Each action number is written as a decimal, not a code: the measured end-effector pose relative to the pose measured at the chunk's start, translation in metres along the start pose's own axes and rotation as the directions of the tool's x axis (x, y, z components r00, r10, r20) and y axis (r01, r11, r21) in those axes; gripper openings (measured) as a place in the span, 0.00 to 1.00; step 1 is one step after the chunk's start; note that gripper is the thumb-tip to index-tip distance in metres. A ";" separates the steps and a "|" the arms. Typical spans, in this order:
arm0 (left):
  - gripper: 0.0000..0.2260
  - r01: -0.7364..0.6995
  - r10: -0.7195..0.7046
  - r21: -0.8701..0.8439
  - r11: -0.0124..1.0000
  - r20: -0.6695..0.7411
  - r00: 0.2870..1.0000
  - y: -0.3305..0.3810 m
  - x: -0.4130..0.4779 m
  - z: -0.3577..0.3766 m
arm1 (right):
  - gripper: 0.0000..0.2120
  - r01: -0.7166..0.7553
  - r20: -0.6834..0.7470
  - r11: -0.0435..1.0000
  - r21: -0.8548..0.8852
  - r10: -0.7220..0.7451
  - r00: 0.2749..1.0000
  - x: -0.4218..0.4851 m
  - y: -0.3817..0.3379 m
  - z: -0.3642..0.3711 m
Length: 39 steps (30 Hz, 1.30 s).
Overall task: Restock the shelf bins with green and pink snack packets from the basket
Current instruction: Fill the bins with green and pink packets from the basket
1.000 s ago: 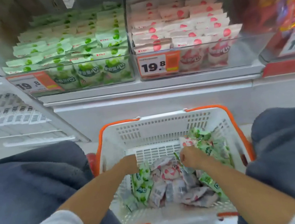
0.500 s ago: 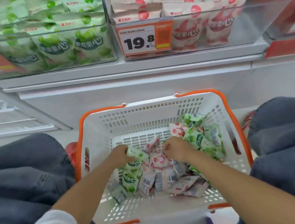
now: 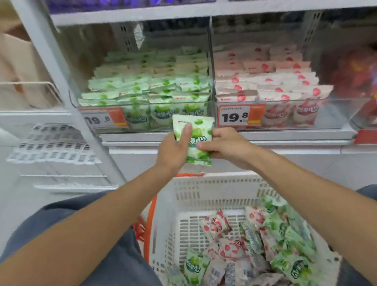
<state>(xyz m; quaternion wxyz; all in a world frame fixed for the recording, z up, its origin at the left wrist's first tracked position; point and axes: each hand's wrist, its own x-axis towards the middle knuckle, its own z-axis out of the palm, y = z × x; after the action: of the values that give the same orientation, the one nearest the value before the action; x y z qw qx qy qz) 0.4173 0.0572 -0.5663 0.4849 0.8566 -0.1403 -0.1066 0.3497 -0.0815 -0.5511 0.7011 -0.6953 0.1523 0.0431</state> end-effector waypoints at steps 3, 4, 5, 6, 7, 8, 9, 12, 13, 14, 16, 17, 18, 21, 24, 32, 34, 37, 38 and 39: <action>0.26 -0.063 0.078 0.066 0.996 -0.251 0.965 0.019 0.016 -0.032 | 0.07 0.049 -0.008 0.996 -0.078 -0.050 0.999 0.015 -0.043 0.019; 0.27 -0.091 0.113 0.087 0.992 -0.287 0.951 0.024 0.024 -0.044 | 0.11 0.067 -0.020 0.993 -0.102 -0.069 0.997 0.020 -0.056 0.026; 0.27 -0.108 0.134 0.101 0.989 -0.311 0.941 0.028 0.035 -0.056 | 0.16 0.085 -0.034 0.990 -0.115 -0.089 0.995 0.030 -0.067 0.031; 0.27 -0.125 0.154 0.109 0.986 -0.330 0.931 0.031 0.046 -0.067 | 0.19 0.102 -0.056 0.986 -0.130 -0.110 0.992 0.039 -0.078 0.036; 0.27 -0.147 0.175 0.105 0.983 -0.345 0.922 0.034 0.059 -0.079 | 0.20 0.130 -0.063 0.982 -0.140 -0.140 0.988 0.050 -0.089 0.041; 0.27 -0.183 0.203 0.089 0.979 -0.358 0.912 0.035 0.074 -0.090 | 0.17 0.150 -0.061 0.978 -0.145 -0.161 0.985 0.063 -0.100 0.046; 0.27 -0.222 0.229 0.062 0.973 -0.378 0.897 0.037 0.089 -0.101 | 0.12 0.172 -0.049 0.976 -0.134 -0.180 0.982 0.078 -0.110 0.050; 0.22 -0.291 0.264 0.010 0.957 -0.450 0.853 0.027 0.139 -0.133 | 0.09 0.199 -0.122 0.977 -0.083 -0.208 0.970 0.133 -0.136 0.059; 0.19 -0.273 0.272 0.063 0.960 -0.445 0.853 0.018 0.156 -0.143 | 0.11 0.202 -0.177 0.977 -0.072 -0.211 0.961 0.156 -0.142 0.061; 0.17 -0.238 0.299 0.194 0.952 -0.412 0.861 0.008 0.170 -0.152 | 0.14 0.204 -0.226 0.976 -0.072 -0.216 0.950 0.179 -0.148 0.064; 0.13 -0.143 0.304 0.490 0.860 -0.267 0.914 -0.008 0.190 -0.164 | 0.20 0.233 -0.293 0.963 -0.138 -0.264 0.919 0.224 -0.159 0.071; 0.13 -0.138 0.297 0.583 0.800 -0.186 0.936 -0.015 0.197 -0.166 | 0.21 0.264 -0.312 0.944 -0.196 -0.315 0.896 0.246 -0.165 0.076; 0.14 -0.156 0.300 0.630 0.760 -0.128 0.945 -0.020 0.200 -0.166 | 0.21 0.296 -0.329 0.916 -0.272 -0.378 0.866 0.265 -0.170 0.081; 0.16 -0.208 0.373 0.668 0.715 -0.113 0.921 -0.027 0.201 -0.164 | 0.22 0.354 -0.360 0.838 -0.416 -0.509 0.782 0.310 -0.185 0.099; 0.16 -0.202 0.406 0.714 0.670 -0.124 0.905 -0.029 0.200 -0.162 | 0.32 0.300 -0.339 0.826 -0.478 -0.488 0.804 0.349 -0.187 0.108; 0.14 -0.170 0.412 0.732 0.660 -0.164 0.896 -0.028 0.203 -0.160 | 0.16 0.294 -0.342 0.695 -0.656 -0.621 0.705 0.362 -0.171 0.122; 0.15 -0.171 0.412 0.732 0.660 -0.162 0.897 -0.027 0.202 -0.160 | 0.15 0.307 -0.342 0.671 -0.675 -0.653 0.676 0.362 -0.166 0.123; 0.16 -0.170 0.407 0.741 0.649 -0.150 0.901 -0.026 0.200 -0.159 | 0.16 0.300 -0.416 0.744 -0.597 -0.607 0.677 0.362 -0.168 0.121; 0.16 -0.169 0.406 0.742 0.649 -0.150 0.902 -0.027 0.200 -0.159 | 0.15 0.306 -0.431 0.768 -0.562 -0.588 0.684 0.362 -0.170 0.120; 0.16 -0.168 0.406 0.742 0.649 -0.151 0.901 -0.027 0.200 -0.159 | 0.14 0.308 -0.437 0.783 -0.540 -0.574 0.692 0.361 -0.172 0.119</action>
<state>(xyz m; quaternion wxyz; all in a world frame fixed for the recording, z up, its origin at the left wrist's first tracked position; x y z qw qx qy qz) 0.6598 0.1290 -0.5178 0.1412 0.9481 -0.2298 0.1685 0.7581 -0.0236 -0.4857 0.4390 -0.8250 0.1688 -0.3133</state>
